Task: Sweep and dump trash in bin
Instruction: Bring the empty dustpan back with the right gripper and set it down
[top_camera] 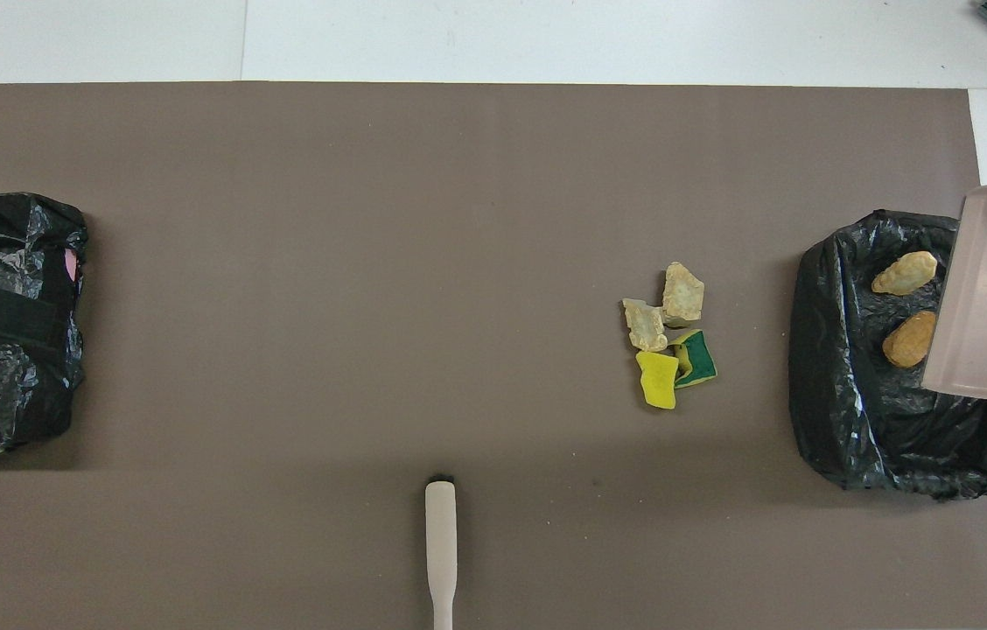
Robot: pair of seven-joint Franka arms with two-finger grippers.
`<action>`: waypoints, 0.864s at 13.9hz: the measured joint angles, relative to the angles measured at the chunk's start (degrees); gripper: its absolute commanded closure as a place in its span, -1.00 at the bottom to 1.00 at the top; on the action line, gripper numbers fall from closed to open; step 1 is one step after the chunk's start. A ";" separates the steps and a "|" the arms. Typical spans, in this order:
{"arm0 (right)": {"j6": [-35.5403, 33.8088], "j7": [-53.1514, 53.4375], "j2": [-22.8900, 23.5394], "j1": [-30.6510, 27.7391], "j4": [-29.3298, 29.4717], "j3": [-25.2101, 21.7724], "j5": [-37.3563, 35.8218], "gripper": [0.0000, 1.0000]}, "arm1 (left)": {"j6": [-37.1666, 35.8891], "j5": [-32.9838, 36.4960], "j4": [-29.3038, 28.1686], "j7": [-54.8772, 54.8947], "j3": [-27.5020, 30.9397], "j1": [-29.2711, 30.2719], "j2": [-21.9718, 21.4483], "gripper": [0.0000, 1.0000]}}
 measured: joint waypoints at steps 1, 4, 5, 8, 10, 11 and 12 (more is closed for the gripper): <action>-0.31 4.71 0.04 1.31 -0.01 0.08 3.02 1.00 | 0.00 0.00 0.00 0.00 0.02 0.00 0.00 -1.00; -0.39 17.37 0.92 4.58 -0.07 0.19 10.58 1.00 | 0.00 0.00 0.00 0.00 0.26 0.09 0.00 -1.00; -0.39 21.31 1.70 5.92 -0.08 0.23 12.55 1.00 | 0.00 0.00 0.00 0.00 0.34 0.10 0.00 -1.00; -0.16 33.98 4.94 10.16 -0.07 0.32 17.80 1.00 | 0.00 0.00 0.00 0.00 0.39 0.11 0.00 -1.00; 1.84 42.06 7.29 12.87 0.06 0.37 20.88 1.00 | 0.00 0.00 0.00 0.00 0.39 0.11 0.00 -1.00; 3.07 46.09 8.63 14.62 0.44 0.39 22.04 1.00 | 0.00 0.00 0.00 0.00 0.39 0.11 0.00 -1.00; 4.04 50.05 10.18 16.45 1.34 0.41 23.27 1.00 | 0.00 0.00 0.00 0.00 0.39 0.11 0.00 -1.00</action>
